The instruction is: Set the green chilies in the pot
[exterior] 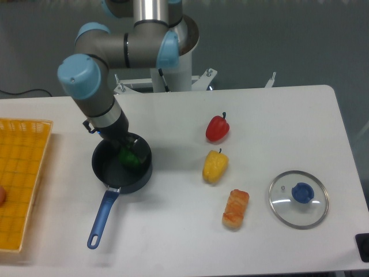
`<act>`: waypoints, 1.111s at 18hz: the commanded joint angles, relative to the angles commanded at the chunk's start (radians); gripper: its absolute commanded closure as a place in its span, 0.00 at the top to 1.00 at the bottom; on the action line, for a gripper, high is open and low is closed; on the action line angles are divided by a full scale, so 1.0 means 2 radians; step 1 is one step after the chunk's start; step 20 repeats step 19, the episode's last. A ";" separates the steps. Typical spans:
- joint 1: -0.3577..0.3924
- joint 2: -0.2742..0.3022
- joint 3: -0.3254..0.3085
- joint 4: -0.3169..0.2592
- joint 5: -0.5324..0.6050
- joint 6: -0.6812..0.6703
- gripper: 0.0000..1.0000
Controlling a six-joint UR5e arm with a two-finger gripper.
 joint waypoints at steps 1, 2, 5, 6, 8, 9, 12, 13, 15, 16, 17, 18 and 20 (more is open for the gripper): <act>0.007 0.001 0.002 -0.001 -0.002 0.001 1.00; 0.017 0.001 0.004 -0.002 -0.008 0.008 1.00; 0.052 0.001 0.007 -0.004 -0.028 0.072 1.00; 0.061 0.001 0.007 -0.004 -0.030 0.102 1.00; 0.076 -0.001 0.011 -0.003 -0.031 0.145 1.00; 0.079 -0.003 0.012 -0.002 -0.030 0.156 1.00; 0.100 -0.010 0.018 0.001 -0.032 0.173 1.00; 0.105 -0.018 0.023 -0.001 -0.035 0.189 1.00; 0.125 -0.021 0.027 -0.003 -0.047 0.236 1.00; 0.130 -0.023 0.028 -0.002 -0.050 0.264 1.00; 0.137 -0.028 0.028 -0.002 -0.051 0.286 1.00; 0.143 -0.029 0.028 -0.001 -0.051 0.297 1.00; 0.147 -0.032 0.029 -0.001 -0.051 0.299 1.00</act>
